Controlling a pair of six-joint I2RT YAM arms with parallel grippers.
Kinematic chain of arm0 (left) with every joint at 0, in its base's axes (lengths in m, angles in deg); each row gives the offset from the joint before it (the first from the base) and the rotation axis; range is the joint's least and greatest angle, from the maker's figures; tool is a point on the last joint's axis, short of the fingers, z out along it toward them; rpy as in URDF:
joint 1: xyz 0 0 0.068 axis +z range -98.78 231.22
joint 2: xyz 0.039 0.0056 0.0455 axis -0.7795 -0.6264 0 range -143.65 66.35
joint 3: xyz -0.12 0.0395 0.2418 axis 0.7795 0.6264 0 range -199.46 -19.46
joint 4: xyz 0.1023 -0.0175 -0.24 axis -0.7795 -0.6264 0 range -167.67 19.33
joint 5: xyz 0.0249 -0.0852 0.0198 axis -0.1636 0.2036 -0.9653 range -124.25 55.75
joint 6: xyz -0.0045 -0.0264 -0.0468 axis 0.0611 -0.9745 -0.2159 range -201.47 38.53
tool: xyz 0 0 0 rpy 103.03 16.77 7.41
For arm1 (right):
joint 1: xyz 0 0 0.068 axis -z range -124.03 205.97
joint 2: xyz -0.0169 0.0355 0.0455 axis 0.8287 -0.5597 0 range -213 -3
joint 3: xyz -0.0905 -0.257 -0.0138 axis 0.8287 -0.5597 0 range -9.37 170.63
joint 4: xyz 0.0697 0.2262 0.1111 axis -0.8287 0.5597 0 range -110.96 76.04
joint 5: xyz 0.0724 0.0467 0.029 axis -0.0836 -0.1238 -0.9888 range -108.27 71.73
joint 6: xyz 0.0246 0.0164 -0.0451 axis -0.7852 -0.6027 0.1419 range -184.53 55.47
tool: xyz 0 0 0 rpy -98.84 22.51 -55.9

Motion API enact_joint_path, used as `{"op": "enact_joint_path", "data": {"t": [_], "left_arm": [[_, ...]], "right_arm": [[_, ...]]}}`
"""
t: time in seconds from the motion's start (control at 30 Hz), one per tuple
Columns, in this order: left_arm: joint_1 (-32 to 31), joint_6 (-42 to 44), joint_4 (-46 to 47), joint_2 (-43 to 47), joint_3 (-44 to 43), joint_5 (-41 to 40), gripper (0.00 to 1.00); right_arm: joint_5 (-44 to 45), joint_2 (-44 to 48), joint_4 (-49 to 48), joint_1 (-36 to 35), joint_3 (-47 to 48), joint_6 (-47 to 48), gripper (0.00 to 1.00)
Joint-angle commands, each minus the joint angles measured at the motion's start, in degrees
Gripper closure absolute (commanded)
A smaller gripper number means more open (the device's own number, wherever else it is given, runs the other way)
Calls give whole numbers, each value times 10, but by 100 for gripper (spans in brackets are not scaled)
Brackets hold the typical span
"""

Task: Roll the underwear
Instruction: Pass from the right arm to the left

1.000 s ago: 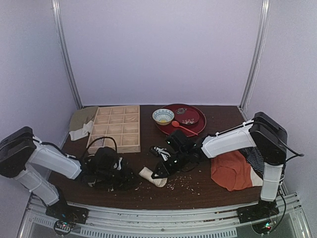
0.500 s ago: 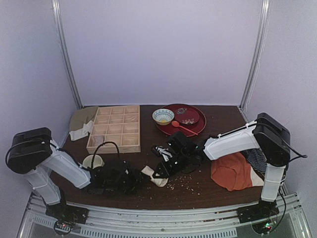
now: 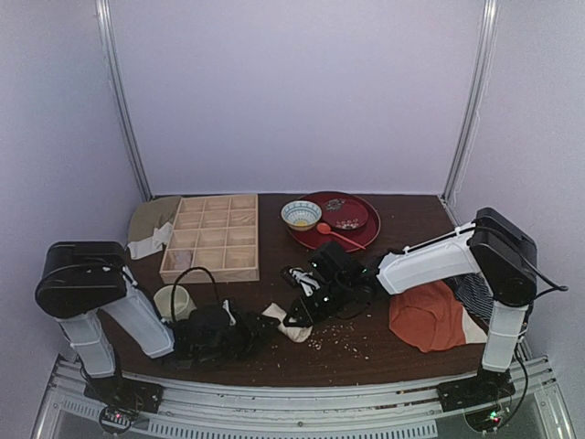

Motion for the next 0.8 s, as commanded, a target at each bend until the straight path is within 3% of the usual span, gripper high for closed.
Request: {"op": "enact_joint_path", "data": {"t": [0.0, 0.33, 0.77], "left_arm": [[-1, 2, 56, -17, 12, -32, 34], [-1, 4, 148, -82, 0, -44, 33], [1, 2, 145, -101, -6, -54, 32]], "right_arm": [[20, -26, 72, -6, -21, -6, 100], [16, -20, 73, -9, -25, -4, 100], [13, -16, 63, -15, -36, -6, 100]]}}
